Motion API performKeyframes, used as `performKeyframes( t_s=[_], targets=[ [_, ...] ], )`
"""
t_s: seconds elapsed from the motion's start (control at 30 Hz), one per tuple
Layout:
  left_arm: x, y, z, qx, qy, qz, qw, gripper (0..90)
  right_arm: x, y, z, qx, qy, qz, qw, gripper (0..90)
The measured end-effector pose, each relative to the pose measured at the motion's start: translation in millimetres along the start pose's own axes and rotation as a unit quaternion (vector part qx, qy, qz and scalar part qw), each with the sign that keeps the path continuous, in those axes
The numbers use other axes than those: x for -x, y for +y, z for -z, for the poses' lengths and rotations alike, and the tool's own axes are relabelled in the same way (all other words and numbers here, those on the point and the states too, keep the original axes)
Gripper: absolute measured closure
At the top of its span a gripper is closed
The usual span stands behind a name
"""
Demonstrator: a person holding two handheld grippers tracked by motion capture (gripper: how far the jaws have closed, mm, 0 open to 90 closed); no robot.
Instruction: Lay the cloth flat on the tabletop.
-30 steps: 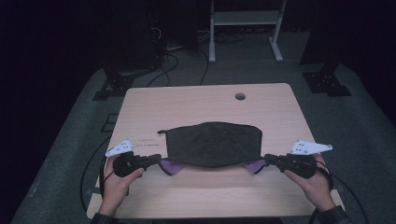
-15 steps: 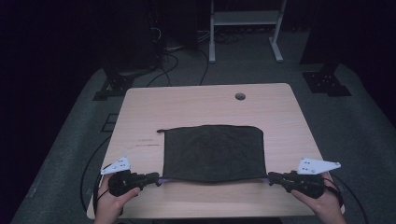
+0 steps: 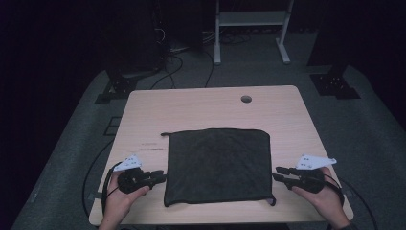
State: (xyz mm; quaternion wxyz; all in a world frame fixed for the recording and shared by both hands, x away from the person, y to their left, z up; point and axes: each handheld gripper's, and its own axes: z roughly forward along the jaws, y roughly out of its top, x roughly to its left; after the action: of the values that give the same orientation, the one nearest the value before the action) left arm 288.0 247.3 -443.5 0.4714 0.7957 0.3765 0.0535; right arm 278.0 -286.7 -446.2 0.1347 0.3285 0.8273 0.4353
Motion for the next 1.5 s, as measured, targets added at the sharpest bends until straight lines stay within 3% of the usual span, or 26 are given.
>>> performKeyframes(
  t_s=[0.2, 0.33, 0.4, 0.57, 0.73, 0.83, 0.93, 1.1, 1.2, 1.27, 1.3, 1.33, 1.43, 1.5],
  targets=[
    [-11.2, 1.8, -25.6, -0.038, 0.019, -0.004, 0.9991, 67.7, 21.4, 3.6, -26.4, -0.027, -0.02, -0.01, 0.9994, 65.3],
    [-11.2, 0.3, -35.7, -0.061, 0.03, -0.014, 0.9976, 67.2, 25.7, 4.2, -39.1, -0.047, -0.017, -0.006, 0.9987, 64.7],
    [-10.9, -0.5, -39.5, -0.089, 0.055, -0.038, 0.9938, 66.9, 25.2, 2.9, -45.4, -0.06, -0.014, -0.002, 0.9981, 64.3],
    [-14.4, -0.3, -38.1, -0.094, 0.073, -0.048, 0.9917, 67.4, 25.7, 1.6, -49.6, -0.077, -0.018, 0.01, 0.9969, 63.1],
    [-20.4, 0.6, -36.3, -0.092, 0.084, -0.047, 0.9911, 67.4, 35.1, 1.9, -47.5, -0.081, -0.034, 0.013, 0.996, 62.5],
    [-26.1, 0.6, -33.9, -0.089, 0.091, -0.042, 0.991, 67.3, 42.2, 0.5, -44.9, -0.081, -0.037, 0.002, 0.996, 61.9],
    [-29.3, 1.5, -33.1, -0.09, 0.096, -0.043, 0.9903, 67.0, 50.1, 0.5, -42.5, -0.083, -0.055, 0.0, 0.995, 60.4],
    [-31.7, 2.1, -33.8, -0.085, 0.094, -0.035, 0.9913, 64.9, 59.5, 1.7, -43.6, -0.082, -0.052, -0.01, 0.9952, 58.9],
    [-33.7, 0.3, -31.9, -0.073, 0.084, -0.02, 0.9936, 58.8, 59.7, 0.7, -41.4, -0.071, -0.041, -0.02, 0.9965, 58.0],
    [-37.7, 0.4, -27.5, -0.045, 0.077, -0.002, 0.996, 54.4, 61.3, 0.2, -36.0, -0.058, -0.047, -0.027, 0.9968, 55.4],
    [-37.7, 0.4, -27.5, -0.045, 0.077, -0.002, 0.996, 54.2, 61.3, 0.2, -36.0, -0.058, -0.047, -0.027, 0.9968, 55.4],
    [-40.5, 2.2, -24.1, -0.024, 0.079, -0.002, 0.9966, 52.9, 65.5, -1.7, -31.8, -0.051, -0.059, -0.037, 0.9962, 52.9],
    [-44.2, 3.3, -23.3, -0.006, 0.084, 0.007, 0.9964, 50.2, 72.1, -6.5, -28.4, -0.049, -0.077, -0.05, 0.9945, 49.7],
    [-45.4, 3.8, -24.1, -0.009, 0.089, 0.007, 0.996, 50.1, 74.1, -8.3, -27.4, -0.05, -0.083, -0.054, 0.9938, 49.2]
  ],
)
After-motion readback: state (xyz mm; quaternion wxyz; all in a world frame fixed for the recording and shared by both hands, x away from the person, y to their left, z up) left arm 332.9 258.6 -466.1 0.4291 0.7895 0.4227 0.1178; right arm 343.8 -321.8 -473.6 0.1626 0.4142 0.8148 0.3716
